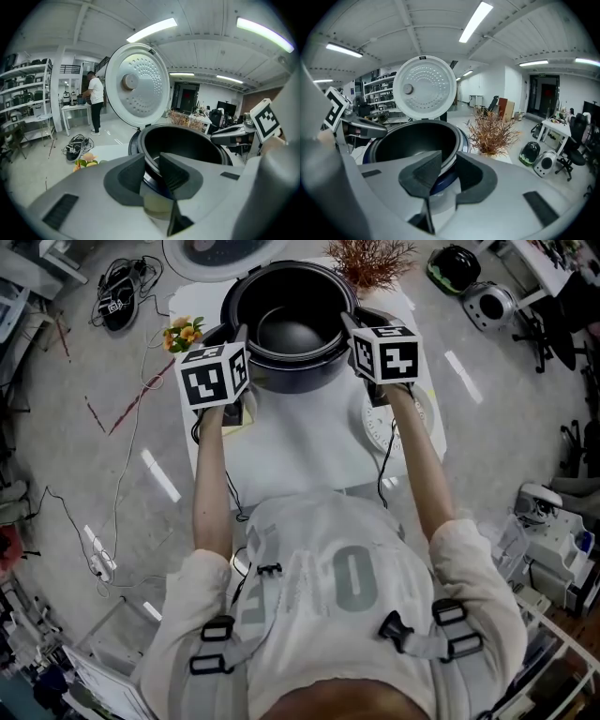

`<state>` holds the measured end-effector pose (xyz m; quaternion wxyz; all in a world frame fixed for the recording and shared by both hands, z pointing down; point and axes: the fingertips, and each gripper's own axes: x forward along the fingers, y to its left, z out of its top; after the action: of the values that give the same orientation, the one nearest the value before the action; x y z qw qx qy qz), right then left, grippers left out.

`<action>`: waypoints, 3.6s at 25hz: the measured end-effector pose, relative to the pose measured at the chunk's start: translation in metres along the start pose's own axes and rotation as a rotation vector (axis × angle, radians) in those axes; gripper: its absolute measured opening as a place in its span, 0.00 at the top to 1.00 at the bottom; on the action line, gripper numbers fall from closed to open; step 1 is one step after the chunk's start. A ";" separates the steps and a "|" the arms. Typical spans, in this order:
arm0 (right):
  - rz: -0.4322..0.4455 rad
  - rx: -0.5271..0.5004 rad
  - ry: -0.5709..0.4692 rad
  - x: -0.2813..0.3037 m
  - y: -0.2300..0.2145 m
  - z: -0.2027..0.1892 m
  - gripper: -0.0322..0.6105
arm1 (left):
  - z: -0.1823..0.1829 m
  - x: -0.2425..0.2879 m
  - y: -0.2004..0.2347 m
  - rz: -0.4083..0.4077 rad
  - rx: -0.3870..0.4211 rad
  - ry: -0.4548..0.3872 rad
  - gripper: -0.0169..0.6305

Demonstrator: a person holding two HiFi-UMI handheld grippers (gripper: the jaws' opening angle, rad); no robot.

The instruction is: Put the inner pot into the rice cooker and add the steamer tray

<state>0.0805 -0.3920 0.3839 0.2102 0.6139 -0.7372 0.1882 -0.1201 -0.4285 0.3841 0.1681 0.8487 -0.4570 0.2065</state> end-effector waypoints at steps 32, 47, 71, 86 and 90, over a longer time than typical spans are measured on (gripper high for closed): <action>0.184 -0.088 -0.485 -0.191 0.045 0.019 0.73 | 0.035 -0.168 -0.138 0.022 -0.044 -0.550 0.84; 0.154 -0.045 -0.454 -0.269 0.002 -0.105 0.73 | -0.043 -0.198 -0.233 0.079 0.038 -0.575 0.83; -0.003 0.273 -0.212 -0.234 -0.118 -0.219 0.70 | -0.142 -0.076 -0.286 -0.197 -0.340 -0.180 0.68; -0.062 0.455 -0.087 -0.171 -0.143 -0.307 0.70 | -0.212 0.005 -0.281 -0.166 -0.272 0.041 0.68; -0.075 0.482 -0.074 -0.169 -0.149 -0.315 0.70 | -0.217 0.013 -0.291 -0.149 -0.335 0.045 0.68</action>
<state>0.2785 -0.1102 0.5603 0.0374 0.6797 -0.6550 0.3279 0.0899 -0.1819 0.5488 0.3320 0.8356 -0.4168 0.1335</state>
